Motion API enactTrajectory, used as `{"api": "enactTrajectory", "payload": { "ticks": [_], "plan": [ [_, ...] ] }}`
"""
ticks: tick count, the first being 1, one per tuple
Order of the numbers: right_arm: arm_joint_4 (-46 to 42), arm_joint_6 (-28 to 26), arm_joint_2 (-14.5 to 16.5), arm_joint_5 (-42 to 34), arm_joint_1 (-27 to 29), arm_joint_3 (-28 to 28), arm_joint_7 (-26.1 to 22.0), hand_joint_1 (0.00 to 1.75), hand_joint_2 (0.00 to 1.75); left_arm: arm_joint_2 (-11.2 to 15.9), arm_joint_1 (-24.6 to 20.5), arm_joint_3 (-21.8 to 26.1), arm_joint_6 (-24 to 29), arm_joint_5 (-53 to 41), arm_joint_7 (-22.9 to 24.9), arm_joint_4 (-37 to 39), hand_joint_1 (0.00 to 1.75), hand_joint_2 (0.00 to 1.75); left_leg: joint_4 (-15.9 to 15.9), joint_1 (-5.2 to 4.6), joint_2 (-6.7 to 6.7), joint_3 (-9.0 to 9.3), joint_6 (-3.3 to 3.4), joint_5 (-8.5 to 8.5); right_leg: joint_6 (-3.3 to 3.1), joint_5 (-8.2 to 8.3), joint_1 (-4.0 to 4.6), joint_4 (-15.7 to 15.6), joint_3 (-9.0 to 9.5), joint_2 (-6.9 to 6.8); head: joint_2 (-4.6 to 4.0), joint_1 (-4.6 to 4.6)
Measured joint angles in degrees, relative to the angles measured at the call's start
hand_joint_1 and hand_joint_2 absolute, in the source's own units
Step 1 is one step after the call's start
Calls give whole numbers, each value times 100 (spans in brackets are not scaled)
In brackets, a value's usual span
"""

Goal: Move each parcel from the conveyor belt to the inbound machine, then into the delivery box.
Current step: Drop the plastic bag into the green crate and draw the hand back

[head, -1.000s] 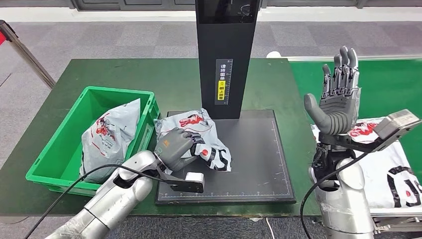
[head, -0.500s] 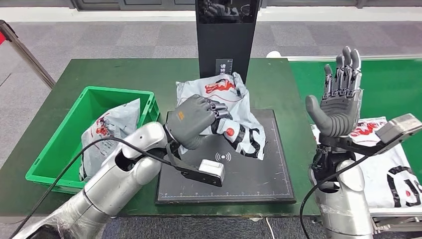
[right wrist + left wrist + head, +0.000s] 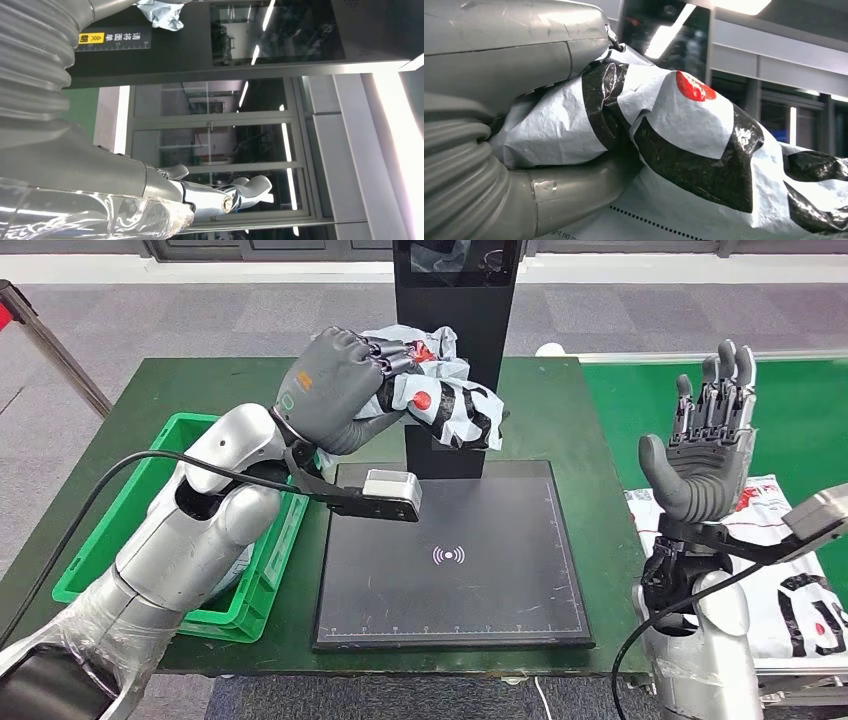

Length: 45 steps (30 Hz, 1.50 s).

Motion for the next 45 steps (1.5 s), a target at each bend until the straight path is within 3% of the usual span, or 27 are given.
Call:
{"api": "enactTrajectory", "payload": {
  "ticks": [4,10,15,23,31,41,44,45],
  "plan": [
    [-92,-22,-2,-52,177,-97,-27,0,175,246,-47,229,329,-47,195,190,175,175,-1,1,4,0,1,0,0,0,-1,0,1,2,0,1],
    [-360,12,1,-242,862,-411,-179,0,175,1063,11,1159,961,-46,-3,782,175,175,-5,4,20,2,-6,1,-7,1,12,7,-2,19,0,-1],
    [-516,86,9,-391,1316,-605,-233,0,175,1564,401,1892,1146,-139,-42,1009,175,175,-10,13,17,-4,-9,2,-12,-3,12,8,-6,16,0,1],
    [-569,142,14,-590,1654,-721,-228,0,175,2022,1159,2813,1305,-303,12,1140,175,175,-10,11,21,-13,-8,1,-12,-3,7,8,-15,19,0,1],
    [-460,240,61,-574,1663,-721,-294,0,175,2125,2088,3535,1291,-489,-35,907,175,175,-10,11,18,-16,-8,1,-12,-3,8,8,-19,17,0,-1],
    [-485,235,131,-570,1864,-721,-295,0,175,1990,2729,3950,1404,-656,-90,873,175,175,-9,11,18,-17,-8,1,-12,-3,8,7,-21,16,0,1],
    [-547,239,196,-552,1987,-721,-295,0,175,1854,2923,4039,1469,-712,-134,934,162,175,-10,11,19,-19,-9,0,-13,-4,8,7,-24,17,0,0],
    [-569,240,209,-550,2021,-721,-295,0,175,1811,2971,4056,1483,-716,-144,954,147,175,-10,11,19,-19,-9,0,-13,-4,8,7,-25,16,0,1]
  ]
}}
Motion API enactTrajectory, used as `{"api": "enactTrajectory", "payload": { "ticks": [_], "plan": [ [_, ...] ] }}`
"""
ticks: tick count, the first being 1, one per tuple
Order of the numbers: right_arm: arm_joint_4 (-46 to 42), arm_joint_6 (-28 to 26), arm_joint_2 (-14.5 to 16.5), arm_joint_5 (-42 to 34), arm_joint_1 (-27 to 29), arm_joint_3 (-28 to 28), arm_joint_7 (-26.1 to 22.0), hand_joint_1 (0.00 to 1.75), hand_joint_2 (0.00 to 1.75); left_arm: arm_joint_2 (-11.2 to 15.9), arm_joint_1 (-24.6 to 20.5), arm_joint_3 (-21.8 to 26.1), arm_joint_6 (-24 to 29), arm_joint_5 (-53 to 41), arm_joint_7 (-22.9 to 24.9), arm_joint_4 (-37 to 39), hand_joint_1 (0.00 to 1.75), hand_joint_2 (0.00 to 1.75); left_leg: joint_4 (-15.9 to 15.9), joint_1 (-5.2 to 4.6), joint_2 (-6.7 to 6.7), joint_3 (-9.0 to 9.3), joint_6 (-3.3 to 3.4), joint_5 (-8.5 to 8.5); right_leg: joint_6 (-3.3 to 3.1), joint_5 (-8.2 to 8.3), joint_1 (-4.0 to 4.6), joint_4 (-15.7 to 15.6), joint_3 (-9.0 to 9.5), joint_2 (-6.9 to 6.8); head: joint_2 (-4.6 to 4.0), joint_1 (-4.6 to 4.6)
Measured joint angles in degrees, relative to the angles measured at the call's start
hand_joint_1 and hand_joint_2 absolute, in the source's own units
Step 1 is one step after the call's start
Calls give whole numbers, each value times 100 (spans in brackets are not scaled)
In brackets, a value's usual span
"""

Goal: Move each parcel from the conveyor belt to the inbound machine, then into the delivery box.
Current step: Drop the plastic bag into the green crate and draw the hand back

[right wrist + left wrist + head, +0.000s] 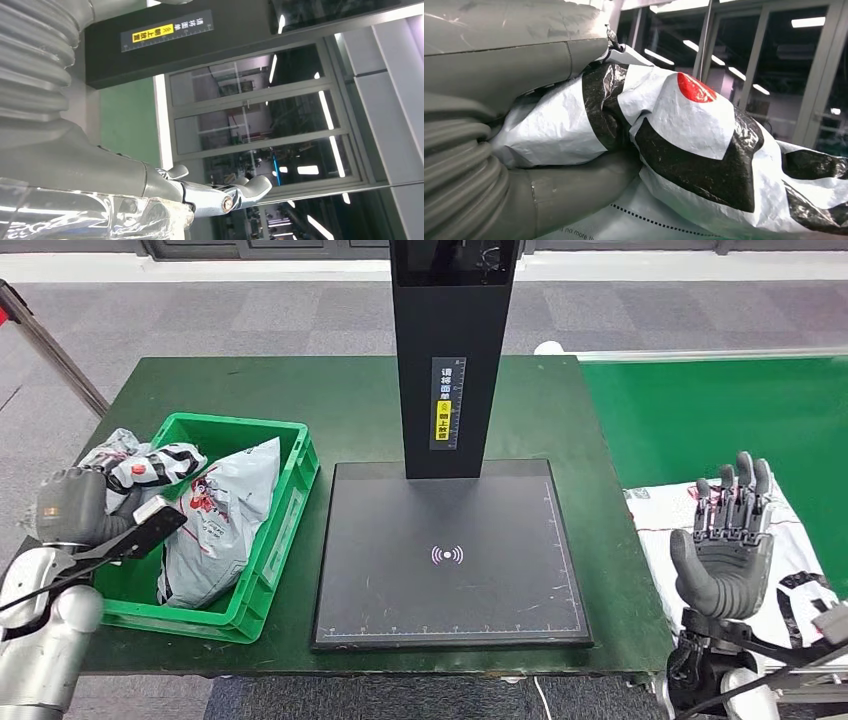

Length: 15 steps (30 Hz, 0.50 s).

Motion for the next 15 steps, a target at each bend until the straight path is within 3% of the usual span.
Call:
{"api": "enactTrajectory", "payload": {
  "ticks": [2,4,6,15],
  "plan": [
    [-41,5,22,2,50,-1,0,0,175,-80,66,25,19,-14,-20,38,103,175,0,0,0,0,0,0,0,0,0,0,-1,0,0,-1],
    [-84,19,52,10,83,-2,1,0,175,-158,98,40,27,-45,-40,68,36,175,0,0,-1,0,0,0,0,0,0,0,0,-1,0,0],
    [-126,40,94,45,100,-12,2,0,175,-239,119,50,52,-92,-79,81,0,175,0,0,-1,0,0,0,0,0,0,0,1,-2,0,1],
    [-161,56,154,102,-14,-79,54,0,175,-537,143,59,98,-142,-193,-224,0,175,2,0,1,1,0,1,1,2,-1,0,2,-1,0,-1]
  ]
}}
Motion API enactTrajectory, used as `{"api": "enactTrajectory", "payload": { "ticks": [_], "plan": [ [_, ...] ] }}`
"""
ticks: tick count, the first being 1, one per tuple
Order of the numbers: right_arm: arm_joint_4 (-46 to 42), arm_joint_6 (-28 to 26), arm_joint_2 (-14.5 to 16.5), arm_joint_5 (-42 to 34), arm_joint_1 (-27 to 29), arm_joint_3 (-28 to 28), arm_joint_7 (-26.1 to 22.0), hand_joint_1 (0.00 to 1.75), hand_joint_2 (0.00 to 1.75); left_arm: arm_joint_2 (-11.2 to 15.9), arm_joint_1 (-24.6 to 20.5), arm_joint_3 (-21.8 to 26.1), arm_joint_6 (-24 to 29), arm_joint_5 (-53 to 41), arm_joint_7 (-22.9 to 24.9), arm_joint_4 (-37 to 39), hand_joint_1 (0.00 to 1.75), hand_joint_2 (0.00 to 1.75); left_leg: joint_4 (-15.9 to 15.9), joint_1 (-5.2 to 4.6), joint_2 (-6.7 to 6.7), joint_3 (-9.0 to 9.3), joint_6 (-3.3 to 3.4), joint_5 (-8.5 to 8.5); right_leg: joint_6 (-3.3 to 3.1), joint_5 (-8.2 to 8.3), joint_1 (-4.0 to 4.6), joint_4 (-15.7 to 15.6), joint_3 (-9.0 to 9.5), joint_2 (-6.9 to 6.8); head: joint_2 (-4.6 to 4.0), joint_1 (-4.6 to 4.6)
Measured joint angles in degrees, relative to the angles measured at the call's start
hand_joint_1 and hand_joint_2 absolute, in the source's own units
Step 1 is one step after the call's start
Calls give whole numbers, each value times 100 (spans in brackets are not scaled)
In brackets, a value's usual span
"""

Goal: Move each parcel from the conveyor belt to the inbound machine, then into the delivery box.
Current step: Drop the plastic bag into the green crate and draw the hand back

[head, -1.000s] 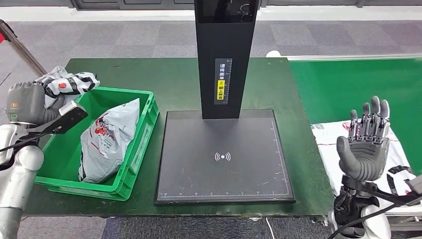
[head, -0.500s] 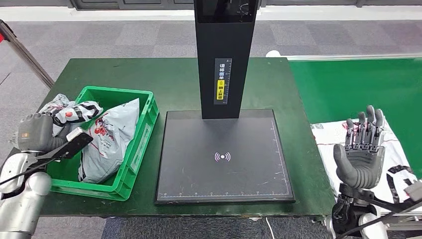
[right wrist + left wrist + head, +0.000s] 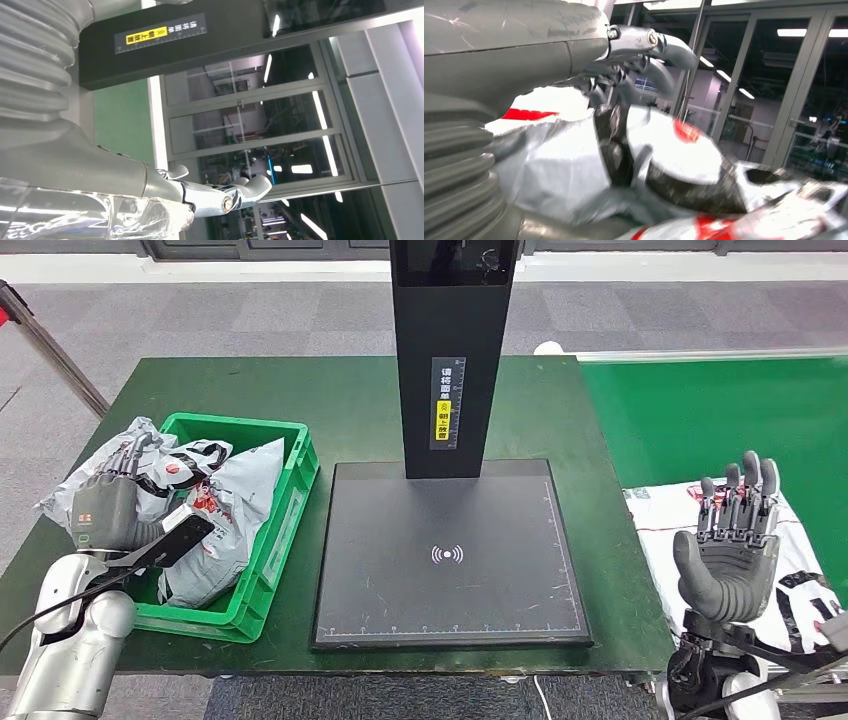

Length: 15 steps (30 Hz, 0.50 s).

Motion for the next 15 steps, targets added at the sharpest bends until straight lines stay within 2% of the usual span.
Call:
{"api": "enactTrajectory", "payload": {
  "ticks": [15],
  "plan": [
    [0,-4,-2,-12,-73,-9,5,0,175,-91,3,0,1,37,-28,-241,0,175,0,1,-1,-1,0,0,0,0,1,0,0,0,0,0]
  ]
}}
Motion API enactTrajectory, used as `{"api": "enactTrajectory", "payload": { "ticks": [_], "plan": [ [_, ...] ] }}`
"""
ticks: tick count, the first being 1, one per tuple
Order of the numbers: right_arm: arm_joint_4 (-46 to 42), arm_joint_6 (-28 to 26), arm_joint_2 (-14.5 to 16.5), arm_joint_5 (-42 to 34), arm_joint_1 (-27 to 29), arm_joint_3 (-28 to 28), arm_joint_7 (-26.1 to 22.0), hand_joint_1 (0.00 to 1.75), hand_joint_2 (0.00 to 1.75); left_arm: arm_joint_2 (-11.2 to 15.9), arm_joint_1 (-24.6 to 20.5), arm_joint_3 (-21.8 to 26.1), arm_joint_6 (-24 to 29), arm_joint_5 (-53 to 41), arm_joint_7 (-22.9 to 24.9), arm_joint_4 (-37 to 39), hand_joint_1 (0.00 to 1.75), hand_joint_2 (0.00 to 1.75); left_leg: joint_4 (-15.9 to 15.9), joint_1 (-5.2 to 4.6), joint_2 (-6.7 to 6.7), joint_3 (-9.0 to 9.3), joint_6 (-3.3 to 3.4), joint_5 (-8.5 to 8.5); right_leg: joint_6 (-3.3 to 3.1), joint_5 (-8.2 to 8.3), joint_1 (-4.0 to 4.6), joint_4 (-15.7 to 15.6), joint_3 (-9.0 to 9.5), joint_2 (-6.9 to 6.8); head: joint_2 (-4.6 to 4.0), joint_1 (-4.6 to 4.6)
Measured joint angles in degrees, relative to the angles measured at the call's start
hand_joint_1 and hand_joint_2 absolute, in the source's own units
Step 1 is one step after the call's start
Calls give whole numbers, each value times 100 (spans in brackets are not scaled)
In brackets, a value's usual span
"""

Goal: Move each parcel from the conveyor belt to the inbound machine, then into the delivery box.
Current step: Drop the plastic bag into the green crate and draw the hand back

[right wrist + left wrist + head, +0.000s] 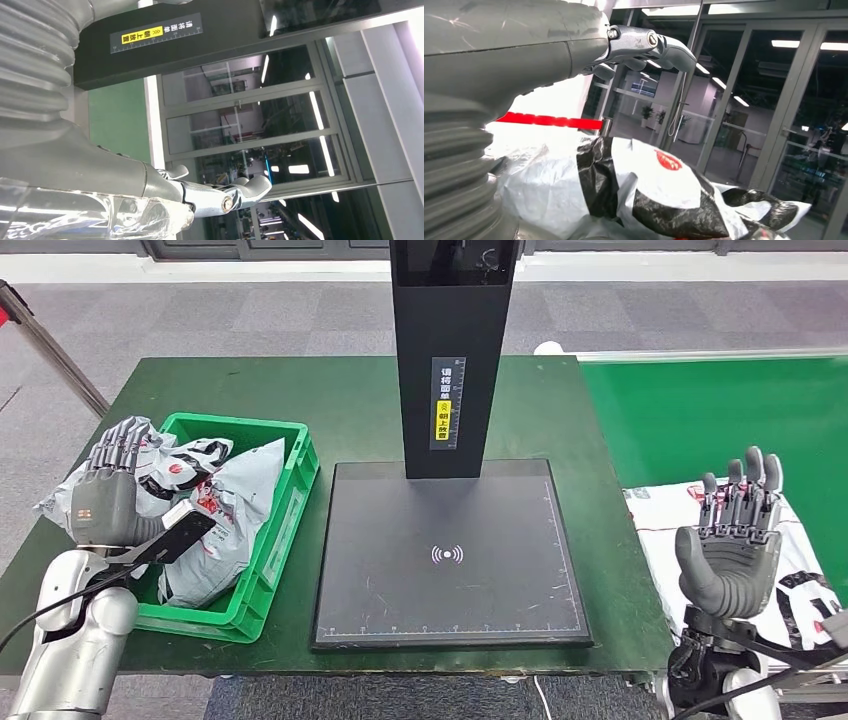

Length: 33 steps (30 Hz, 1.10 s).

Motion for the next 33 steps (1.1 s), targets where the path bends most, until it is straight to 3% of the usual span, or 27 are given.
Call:
{"api": "enactTrajectory", "payload": {
  "ticks": [10,19,33],
  "plan": [
    [85,-51,-15,43,-198,0,0,0,175,-48,394,-123,-92,175,50,-1183,0,175,0,0,-1,-1,0,-1,0,0,0,0,1,-1,0,0],
    [78,-39,-11,30,-25,0,-96,0,175,-90,852,-385,-238,190,85,-2372,0,175,0,0,-2,-3,1,-2,0,-1,0,0,-4,-2,0,1],
    [-180,16,222,70,186,-14,-98,0,175,-241,692,-764,-265,89,250,-2856,0,175,1,0,-1,0,0,0,0,0,0,0,-3,-2,0,0]
  ]
}}
